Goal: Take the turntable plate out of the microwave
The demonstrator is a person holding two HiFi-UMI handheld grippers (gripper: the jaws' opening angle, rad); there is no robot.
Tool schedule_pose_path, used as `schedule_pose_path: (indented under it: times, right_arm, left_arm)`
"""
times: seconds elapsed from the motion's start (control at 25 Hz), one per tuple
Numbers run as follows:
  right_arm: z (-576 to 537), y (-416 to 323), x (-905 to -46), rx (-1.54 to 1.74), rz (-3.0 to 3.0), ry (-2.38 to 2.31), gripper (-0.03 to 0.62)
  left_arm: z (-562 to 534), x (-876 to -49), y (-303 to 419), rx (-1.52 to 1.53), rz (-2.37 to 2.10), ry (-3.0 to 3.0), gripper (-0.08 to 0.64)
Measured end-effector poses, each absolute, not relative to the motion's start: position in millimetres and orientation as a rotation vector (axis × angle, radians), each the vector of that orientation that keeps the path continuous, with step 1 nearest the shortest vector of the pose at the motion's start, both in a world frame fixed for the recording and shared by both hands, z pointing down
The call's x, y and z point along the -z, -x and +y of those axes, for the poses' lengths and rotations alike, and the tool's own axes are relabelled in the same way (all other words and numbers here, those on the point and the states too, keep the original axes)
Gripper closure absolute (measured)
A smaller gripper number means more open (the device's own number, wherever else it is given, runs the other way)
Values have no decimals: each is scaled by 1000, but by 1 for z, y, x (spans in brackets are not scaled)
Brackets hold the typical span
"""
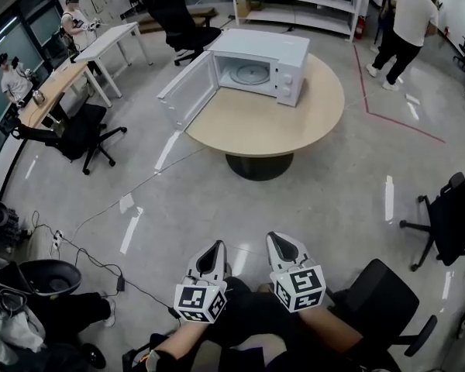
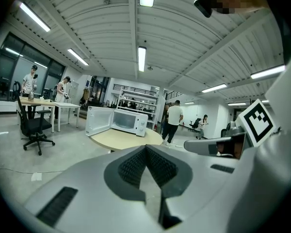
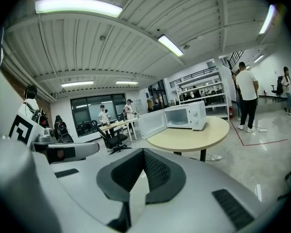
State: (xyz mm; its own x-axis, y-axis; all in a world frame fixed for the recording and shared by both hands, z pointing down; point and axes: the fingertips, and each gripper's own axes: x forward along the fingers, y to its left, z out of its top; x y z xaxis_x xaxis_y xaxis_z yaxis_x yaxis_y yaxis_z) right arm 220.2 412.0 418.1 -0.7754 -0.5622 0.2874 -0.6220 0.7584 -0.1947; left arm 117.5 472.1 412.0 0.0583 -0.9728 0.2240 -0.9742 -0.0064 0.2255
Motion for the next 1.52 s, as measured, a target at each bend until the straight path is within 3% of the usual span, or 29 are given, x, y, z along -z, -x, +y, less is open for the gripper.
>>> schedule_pose_path:
  times: [0.84,1.52]
  right_arm:
    - [345,-42,-393,-371,-2663,-1060,577]
    - [333,9,-403,-394,-2617,-1169,577]
  left_arm:
    - [384,-386,68,59,-1904,-2117,514]
    - [366,-401,119,28,-1806,-2175,514]
